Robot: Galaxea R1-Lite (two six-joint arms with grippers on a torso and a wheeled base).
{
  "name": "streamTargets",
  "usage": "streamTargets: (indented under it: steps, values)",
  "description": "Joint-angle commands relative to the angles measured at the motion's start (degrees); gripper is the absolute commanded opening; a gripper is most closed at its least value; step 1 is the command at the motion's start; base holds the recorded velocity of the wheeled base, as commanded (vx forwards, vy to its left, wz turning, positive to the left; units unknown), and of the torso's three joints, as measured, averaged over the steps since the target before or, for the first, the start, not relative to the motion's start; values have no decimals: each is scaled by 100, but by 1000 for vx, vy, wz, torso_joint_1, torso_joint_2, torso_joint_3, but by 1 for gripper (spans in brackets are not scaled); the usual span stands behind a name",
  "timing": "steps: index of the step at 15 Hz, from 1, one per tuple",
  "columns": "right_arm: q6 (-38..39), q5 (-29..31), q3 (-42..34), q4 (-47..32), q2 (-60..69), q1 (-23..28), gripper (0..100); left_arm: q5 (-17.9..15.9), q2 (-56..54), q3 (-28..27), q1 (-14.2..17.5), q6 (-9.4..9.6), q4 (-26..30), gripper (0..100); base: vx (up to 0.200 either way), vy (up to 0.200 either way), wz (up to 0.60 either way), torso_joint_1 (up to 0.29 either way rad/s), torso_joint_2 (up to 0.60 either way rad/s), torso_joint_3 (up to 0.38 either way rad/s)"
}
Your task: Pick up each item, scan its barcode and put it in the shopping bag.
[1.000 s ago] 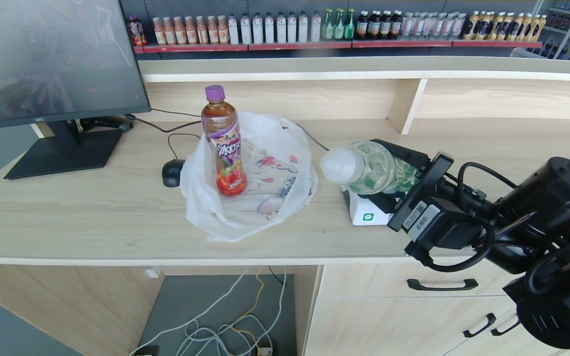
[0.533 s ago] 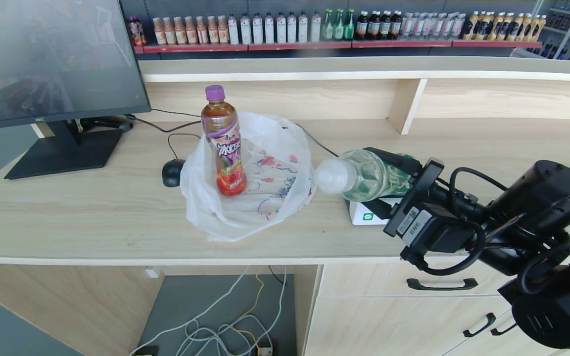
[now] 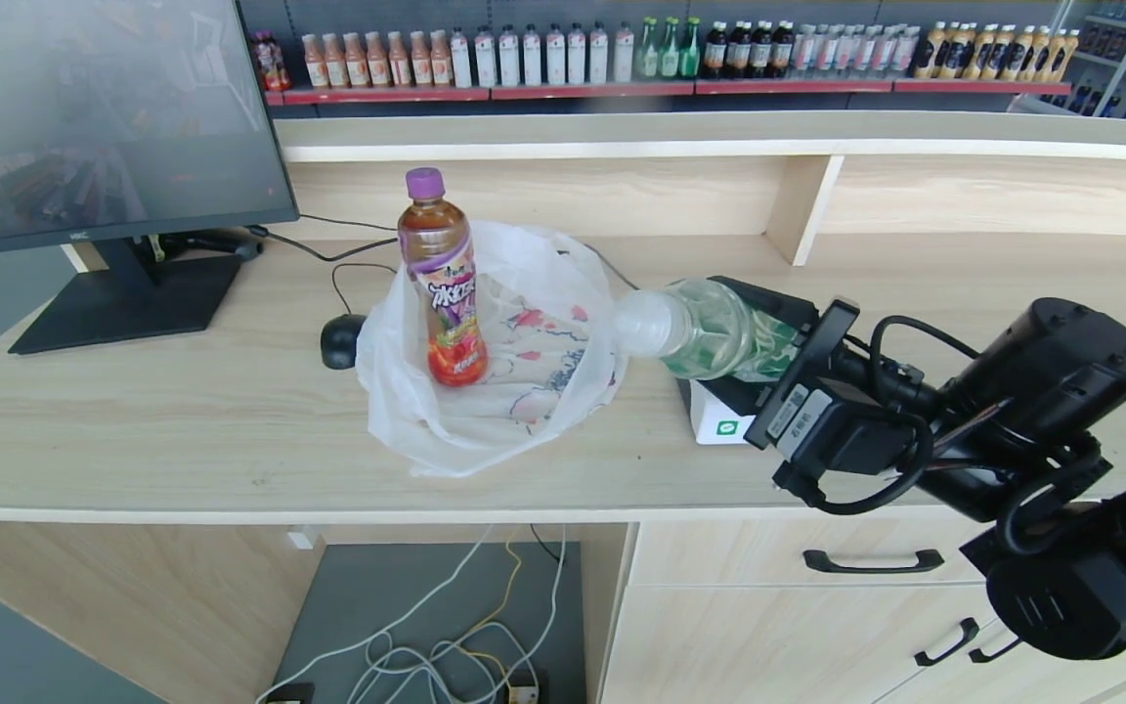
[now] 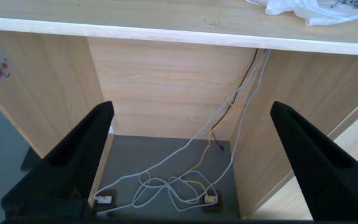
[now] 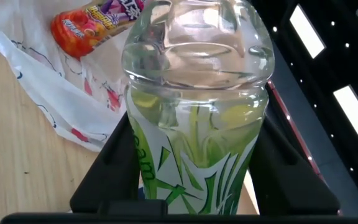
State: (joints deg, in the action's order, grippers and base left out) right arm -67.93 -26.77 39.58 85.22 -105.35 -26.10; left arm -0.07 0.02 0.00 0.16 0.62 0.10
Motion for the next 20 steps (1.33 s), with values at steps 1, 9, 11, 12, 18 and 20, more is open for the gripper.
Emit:
streamTargets:
  steps: [1, 9, 11, 12, 18, 20]
  values:
    - [-19, -12, 111, -76, -38, -9, 0, -1, -2, 0, 2, -1, -1, 100, 0, 0, 0, 0, 0, 0]
    - [-54, -153, 375, -463, 32, -9, 0, -1, -2, 0, 2, -1, -1, 100, 0, 0, 0, 0, 0, 0]
    - [-142, -153, 401, -691, 217, -9, 0, -1, -2, 0, 2, -1, -1, 100, 0, 0, 0, 0, 0, 0]
    - [-221, -197, 463, -858, 278, -9, 0, -1, -2, 0, 2, -1, -1, 100, 0, 0, 0, 0, 0, 0]
    - [-625, -557, 990, -1737, 322, 17, 0, -1, -2, 0, 2, -1, -1, 100, 0, 0, 0, 0, 0, 0]
    - [-845, -672, 1095, -2036, 340, 17, 0, -1, -2, 0, 2, -1, -1, 100, 0, 0, 0, 0, 0, 0]
